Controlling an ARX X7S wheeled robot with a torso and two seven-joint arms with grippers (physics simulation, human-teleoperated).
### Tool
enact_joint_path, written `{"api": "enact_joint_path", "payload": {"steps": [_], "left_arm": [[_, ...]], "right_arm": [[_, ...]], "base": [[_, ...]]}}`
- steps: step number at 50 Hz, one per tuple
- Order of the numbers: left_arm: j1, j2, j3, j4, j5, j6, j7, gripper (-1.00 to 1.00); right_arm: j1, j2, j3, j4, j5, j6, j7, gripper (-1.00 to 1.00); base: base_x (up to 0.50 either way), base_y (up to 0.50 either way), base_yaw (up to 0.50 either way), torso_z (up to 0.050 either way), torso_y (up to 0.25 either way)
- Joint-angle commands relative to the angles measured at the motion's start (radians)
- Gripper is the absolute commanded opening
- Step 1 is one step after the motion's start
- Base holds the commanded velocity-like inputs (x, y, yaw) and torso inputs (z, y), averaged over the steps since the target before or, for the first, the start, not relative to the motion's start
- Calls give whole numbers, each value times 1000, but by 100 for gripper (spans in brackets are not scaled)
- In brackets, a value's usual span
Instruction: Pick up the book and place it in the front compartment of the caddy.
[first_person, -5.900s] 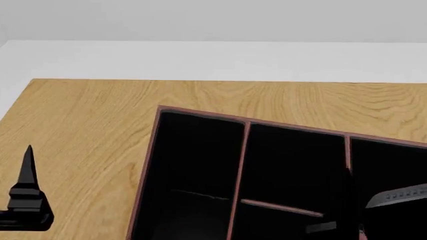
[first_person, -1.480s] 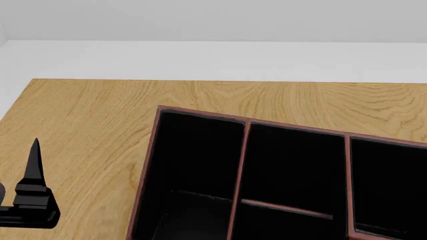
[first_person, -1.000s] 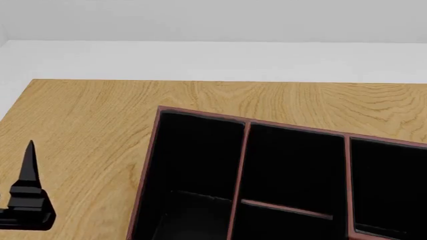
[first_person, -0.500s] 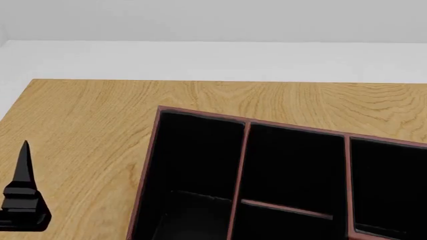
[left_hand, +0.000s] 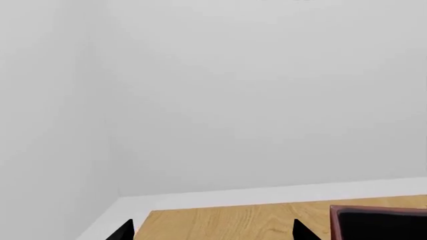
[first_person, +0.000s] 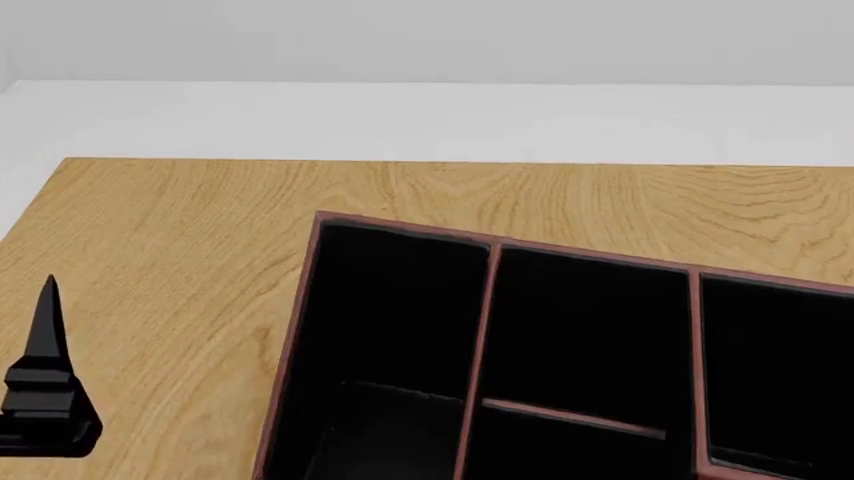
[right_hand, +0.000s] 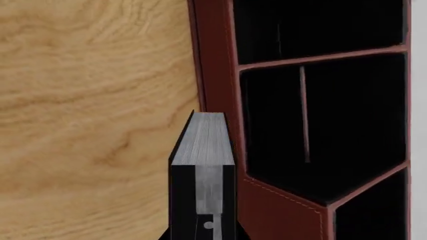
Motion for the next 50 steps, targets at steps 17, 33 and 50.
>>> {"api": "enact_joint_path", "payload": {"steps": [17,33,50], "left_arm": [[19,-10,7,-15,-7,36,-10,100],[28,-16,8,-16,-14,49,-17,100],[24,-23,14,-14,-23,46,-30,100]], "right_arm": [[290,-61,38,125,131,112,-7,-100],[333,-86,85,232,26,207,-124,-100],[383,-64,66,222,-464,208,-625,-100]], "base": [[0,0,0,0,1],[0,0,0,0,1],[0,0,0,0,1]]}}
